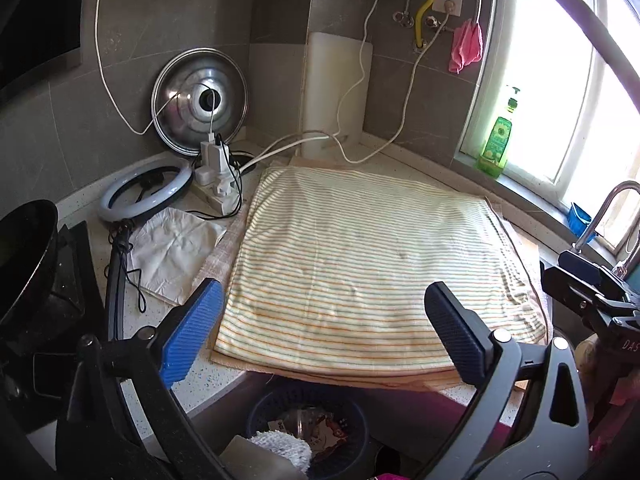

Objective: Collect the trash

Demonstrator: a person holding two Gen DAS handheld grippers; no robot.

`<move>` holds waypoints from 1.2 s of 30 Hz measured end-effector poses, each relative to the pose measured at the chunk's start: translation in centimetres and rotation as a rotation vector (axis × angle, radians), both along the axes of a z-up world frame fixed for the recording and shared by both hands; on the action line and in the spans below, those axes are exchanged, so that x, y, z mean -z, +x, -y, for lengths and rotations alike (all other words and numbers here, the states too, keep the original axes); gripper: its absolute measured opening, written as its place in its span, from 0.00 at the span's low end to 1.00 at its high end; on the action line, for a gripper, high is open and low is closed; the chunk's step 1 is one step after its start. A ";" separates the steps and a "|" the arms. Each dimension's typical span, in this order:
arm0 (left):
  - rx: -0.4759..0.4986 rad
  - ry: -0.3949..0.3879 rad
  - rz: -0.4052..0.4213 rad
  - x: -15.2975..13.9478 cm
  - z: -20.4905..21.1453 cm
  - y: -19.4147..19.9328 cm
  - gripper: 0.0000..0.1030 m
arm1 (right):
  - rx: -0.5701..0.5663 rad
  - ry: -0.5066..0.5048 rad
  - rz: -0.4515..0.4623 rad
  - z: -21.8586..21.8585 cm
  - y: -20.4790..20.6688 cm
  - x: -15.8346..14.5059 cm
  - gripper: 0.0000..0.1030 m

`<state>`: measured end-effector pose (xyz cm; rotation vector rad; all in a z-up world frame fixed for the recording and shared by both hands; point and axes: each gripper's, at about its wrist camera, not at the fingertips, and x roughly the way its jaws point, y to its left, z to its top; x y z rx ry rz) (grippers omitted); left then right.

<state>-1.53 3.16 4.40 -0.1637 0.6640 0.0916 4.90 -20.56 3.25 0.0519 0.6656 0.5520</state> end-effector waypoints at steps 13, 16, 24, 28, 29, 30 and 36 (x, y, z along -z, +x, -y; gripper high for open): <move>0.011 -0.006 -0.011 -0.5 1.0 0.7 0.99 | 0.021 0.006 0.004 0.9 0.5 -0.5 1.00; 0.011 -0.010 -0.017 -0.4 0.9 0.8 0.99 | 0.029 0.007 -0.001 1.0 0.6 -0.5 1.00; 0.016 -0.016 -0.021 -0.3 1.0 1.2 0.99 | 0.034 -0.003 -0.009 1.1 0.8 -0.2 1.00; 0.021 -0.016 -0.026 -0.1 1.2 1.4 0.99 | 0.043 -0.001 -0.012 1.3 0.9 -0.2 1.00; 0.022 -0.016 -0.027 -0.1 1.3 1.4 0.99 | 0.045 0.000 -0.014 1.4 1.0 -0.1 1.00; 0.022 -0.016 -0.028 -0.1 1.3 1.4 0.99 | 0.046 0.001 -0.015 1.4 1.0 -0.1 1.00; 0.021 -0.016 -0.027 -0.1 1.3 1.4 0.99 | 0.048 0.001 -0.021 1.4 1.2 0.1 1.00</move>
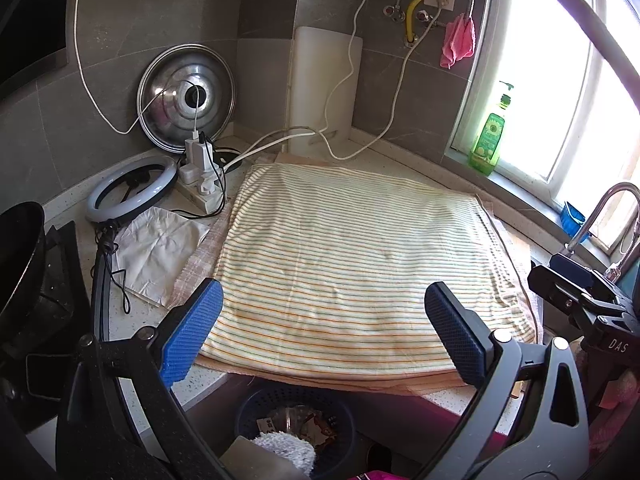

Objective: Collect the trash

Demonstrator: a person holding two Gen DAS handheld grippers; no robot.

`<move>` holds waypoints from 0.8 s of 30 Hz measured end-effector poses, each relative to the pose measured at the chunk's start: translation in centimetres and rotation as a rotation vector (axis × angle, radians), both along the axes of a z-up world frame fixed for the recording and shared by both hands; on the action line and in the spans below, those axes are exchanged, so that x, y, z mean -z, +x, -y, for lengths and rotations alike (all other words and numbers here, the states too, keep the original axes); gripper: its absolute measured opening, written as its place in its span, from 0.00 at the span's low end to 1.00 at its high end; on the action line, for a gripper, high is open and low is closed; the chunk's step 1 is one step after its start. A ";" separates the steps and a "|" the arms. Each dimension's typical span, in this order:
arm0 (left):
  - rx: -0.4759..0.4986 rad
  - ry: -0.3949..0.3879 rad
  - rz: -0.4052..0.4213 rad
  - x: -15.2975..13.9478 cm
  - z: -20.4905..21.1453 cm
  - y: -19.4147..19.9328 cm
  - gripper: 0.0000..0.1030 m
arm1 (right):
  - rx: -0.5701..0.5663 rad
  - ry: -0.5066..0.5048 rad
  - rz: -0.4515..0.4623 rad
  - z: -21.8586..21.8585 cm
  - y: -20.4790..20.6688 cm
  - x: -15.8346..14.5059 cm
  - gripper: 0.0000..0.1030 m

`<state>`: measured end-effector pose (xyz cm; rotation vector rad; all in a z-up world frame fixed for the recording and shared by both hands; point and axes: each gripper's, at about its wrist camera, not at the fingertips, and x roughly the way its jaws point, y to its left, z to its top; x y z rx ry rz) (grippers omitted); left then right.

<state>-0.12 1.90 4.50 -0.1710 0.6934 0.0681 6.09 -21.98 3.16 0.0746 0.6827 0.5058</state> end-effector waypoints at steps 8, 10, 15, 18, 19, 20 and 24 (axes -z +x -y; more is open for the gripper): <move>0.001 -0.002 -0.003 0.1 0.2 0.1 0.99 | 0.005 0.003 -0.011 0.2 0.2 0.4 1.00; 0.001 -0.006 -0.005 0.2 0.3 0.0 0.99 | 0.006 0.003 -0.013 0.2 0.2 0.4 1.00; 0.000 -0.009 -0.006 0.3 0.4 0.1 0.99 | 0.003 0.002 -0.025 0.0 0.3 0.7 1.00; 0.001 -0.008 -0.007 0.3 0.3 0.1 0.99 | 0.006 0.001 -0.029 0.0 0.3 0.8 1.00; 0.000 -0.007 -0.007 0.3 0.3 0.1 0.99 | 0.006 0.001 -0.029 0.0 0.4 0.8 1.00; -0.001 -0.007 -0.007 0.3 0.4 0.1 0.99 | 0.006 0.002 -0.029 0.0 0.4 0.8 1.00; 0.000 -0.009 -0.008 0.4 0.3 0.1 0.99 | 0.009 0.006 -0.032 0.1 0.4 0.9 1.00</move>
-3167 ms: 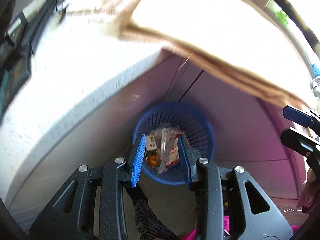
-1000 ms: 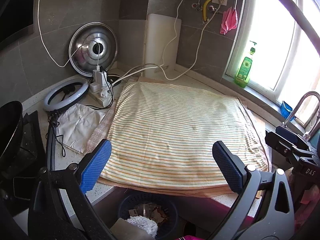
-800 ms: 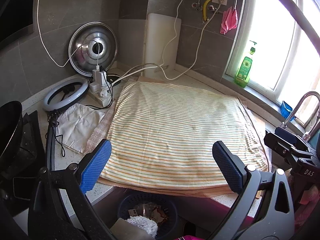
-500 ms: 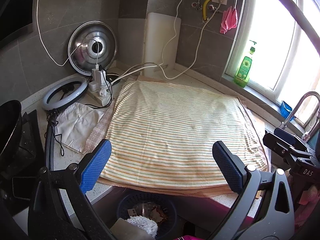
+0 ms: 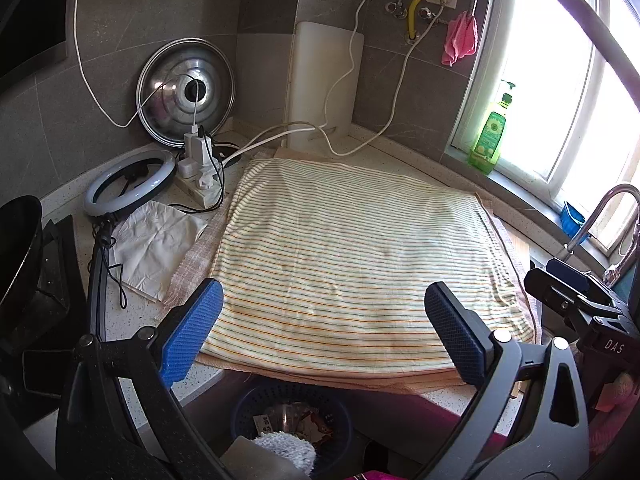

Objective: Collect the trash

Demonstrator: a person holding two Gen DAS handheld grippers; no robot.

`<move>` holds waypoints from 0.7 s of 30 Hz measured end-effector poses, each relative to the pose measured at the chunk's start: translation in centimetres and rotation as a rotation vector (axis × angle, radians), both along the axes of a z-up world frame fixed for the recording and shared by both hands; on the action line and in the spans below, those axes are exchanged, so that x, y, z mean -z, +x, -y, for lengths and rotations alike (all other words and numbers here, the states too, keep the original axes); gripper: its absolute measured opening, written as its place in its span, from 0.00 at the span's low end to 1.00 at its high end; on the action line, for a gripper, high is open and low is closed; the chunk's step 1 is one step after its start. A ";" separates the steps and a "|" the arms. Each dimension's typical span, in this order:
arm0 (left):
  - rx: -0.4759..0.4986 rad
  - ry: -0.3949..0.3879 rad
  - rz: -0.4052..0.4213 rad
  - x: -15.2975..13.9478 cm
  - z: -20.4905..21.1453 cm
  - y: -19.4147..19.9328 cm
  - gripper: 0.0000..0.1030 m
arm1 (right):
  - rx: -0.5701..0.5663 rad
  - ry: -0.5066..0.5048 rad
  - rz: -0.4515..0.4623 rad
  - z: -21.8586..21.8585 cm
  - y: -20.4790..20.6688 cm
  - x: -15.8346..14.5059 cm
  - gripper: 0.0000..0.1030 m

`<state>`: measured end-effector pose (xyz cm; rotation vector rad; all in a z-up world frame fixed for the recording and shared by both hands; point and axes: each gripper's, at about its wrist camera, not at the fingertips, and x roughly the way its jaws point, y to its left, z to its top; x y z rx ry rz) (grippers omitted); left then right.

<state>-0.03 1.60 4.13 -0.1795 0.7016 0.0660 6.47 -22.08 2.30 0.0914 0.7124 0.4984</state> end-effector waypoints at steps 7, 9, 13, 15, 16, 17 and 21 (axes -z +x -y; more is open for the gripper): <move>-0.003 -0.002 -0.003 0.0 0.1 0.0 0.99 | 0.004 0.004 -0.008 0.1 0.0 0.2 1.00; -0.005 -0.003 -0.005 0.2 0.2 -0.1 0.99 | 0.006 0.007 -0.010 0.2 -0.1 0.2 1.00; -0.005 -0.007 -0.015 0.5 0.6 -0.4 0.99 | 0.008 0.008 -0.012 0.2 -0.2 0.3 1.00; -0.008 -0.011 -0.019 0.6 0.7 -0.4 0.99 | 0.010 0.010 -0.013 0.2 -0.3 0.3 1.00; -0.009 -0.012 -0.022 0.6 0.8 -0.4 0.99 | 0.010 0.011 -0.015 0.2 -0.3 0.4 1.00; -0.010 -0.014 -0.023 0.5 0.8 -0.4 0.99 | 0.011 0.011 -0.016 0.2 -0.4 0.4 1.00; -0.013 -0.015 -0.022 0.5 0.8 -0.4 0.99 | 0.010 0.012 -0.019 0.2 -0.4 0.5 1.00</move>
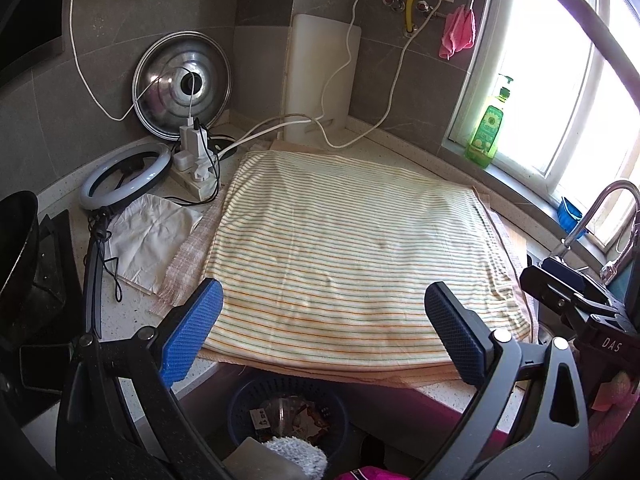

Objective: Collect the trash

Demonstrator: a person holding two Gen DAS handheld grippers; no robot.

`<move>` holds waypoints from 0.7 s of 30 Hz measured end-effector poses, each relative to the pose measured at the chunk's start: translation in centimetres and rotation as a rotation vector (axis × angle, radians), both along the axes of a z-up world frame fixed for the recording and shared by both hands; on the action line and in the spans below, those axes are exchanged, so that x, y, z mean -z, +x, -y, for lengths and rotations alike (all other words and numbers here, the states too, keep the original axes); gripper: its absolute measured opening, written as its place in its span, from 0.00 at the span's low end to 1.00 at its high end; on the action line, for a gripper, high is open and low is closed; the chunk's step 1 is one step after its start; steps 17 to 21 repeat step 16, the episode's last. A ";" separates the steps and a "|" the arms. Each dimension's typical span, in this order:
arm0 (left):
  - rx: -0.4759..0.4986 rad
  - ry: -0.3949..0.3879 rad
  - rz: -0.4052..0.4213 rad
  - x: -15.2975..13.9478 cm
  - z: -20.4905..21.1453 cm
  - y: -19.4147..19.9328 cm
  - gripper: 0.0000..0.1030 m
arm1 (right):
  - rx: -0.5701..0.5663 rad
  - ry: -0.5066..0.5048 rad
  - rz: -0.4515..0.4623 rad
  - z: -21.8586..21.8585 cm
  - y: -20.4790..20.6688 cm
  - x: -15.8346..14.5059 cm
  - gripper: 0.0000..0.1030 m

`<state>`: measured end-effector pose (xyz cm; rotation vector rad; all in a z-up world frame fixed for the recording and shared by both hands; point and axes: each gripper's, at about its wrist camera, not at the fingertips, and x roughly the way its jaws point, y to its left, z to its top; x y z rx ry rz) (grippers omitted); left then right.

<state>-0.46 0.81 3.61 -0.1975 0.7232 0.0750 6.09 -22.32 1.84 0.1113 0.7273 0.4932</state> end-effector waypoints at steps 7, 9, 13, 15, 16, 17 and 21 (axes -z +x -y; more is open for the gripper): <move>0.000 -0.002 -0.003 0.0 0.0 0.0 0.99 | -0.001 0.004 -0.003 -0.2 -0.2 0.0 1.00; 0.000 -0.005 -0.004 -0.1 0.2 -0.1 0.99 | -0.002 0.005 -0.003 -0.2 -0.3 0.0 1.00; -0.005 0.011 0.010 -0.1 0.5 -0.3 0.99 | -0.004 0.005 -0.005 -0.3 -0.3 0.1 1.00; -0.013 0.018 0.011 -0.2 0.4 -0.3 0.99 | -0.005 0.005 -0.005 -0.3 -0.3 0.1 1.00; -0.014 0.015 0.009 -0.1 0.4 -0.3 0.99 | -0.005 0.005 -0.005 -0.3 -0.3 0.1 1.00; -0.014 0.015 0.009 -0.1 0.4 -0.3 0.99 | -0.005 0.005 -0.005 -0.3 -0.3 0.1 1.00; -0.014 0.015 0.009 -0.1 0.4 -0.3 0.99 | -0.005 0.005 -0.005 -0.3 -0.3 0.1 1.00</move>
